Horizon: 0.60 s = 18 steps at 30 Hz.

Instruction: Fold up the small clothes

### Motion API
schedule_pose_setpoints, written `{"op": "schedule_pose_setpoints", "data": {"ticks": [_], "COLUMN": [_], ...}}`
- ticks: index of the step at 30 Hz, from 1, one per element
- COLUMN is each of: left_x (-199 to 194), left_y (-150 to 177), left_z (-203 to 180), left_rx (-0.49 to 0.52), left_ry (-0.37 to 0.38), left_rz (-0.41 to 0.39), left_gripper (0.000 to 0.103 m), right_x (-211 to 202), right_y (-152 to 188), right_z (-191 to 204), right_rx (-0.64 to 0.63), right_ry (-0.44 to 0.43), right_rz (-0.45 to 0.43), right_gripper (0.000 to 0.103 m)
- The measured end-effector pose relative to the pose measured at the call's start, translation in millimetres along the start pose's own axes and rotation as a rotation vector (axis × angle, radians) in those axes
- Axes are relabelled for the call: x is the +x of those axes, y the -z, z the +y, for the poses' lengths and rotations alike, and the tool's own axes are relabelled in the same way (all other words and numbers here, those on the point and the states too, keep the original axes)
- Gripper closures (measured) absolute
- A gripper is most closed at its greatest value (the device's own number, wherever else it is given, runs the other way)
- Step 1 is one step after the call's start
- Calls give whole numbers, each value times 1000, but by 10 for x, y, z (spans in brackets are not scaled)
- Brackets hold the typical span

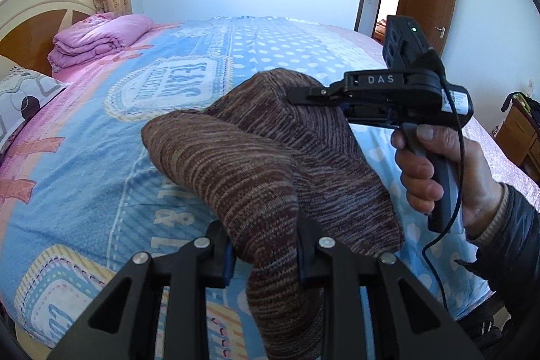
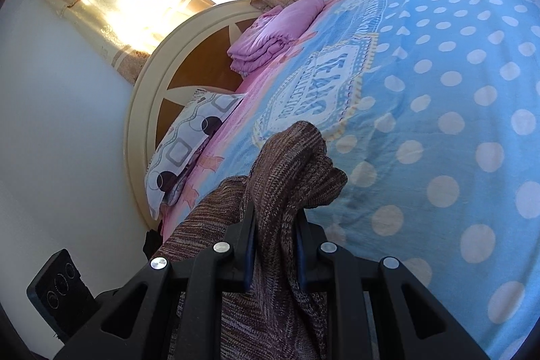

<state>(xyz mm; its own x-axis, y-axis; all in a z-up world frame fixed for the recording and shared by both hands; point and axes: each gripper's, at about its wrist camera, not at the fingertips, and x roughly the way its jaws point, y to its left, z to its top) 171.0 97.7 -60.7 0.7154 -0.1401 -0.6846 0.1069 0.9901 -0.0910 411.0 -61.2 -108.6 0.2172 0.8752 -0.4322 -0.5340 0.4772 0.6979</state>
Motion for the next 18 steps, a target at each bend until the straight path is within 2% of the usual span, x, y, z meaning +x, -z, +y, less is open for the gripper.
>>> {"op": "schedule_pose_setpoints", "data": {"ticks": [8,18], "left_x": [-28,61], "left_y": [46,276], "left_z": [179,375], "left_rx": [-23,-34], "left_ry": [-29,-57], "left_rz": [3,54], "left_gripper": [75,75], "right_x": [284,705], "right_y": [-81,67], "right_z": [148,203], "right_rx": [-30,-40], "right_ry": [1,17], "right_rz": [62,133], "right_gripper": [84,84]}}
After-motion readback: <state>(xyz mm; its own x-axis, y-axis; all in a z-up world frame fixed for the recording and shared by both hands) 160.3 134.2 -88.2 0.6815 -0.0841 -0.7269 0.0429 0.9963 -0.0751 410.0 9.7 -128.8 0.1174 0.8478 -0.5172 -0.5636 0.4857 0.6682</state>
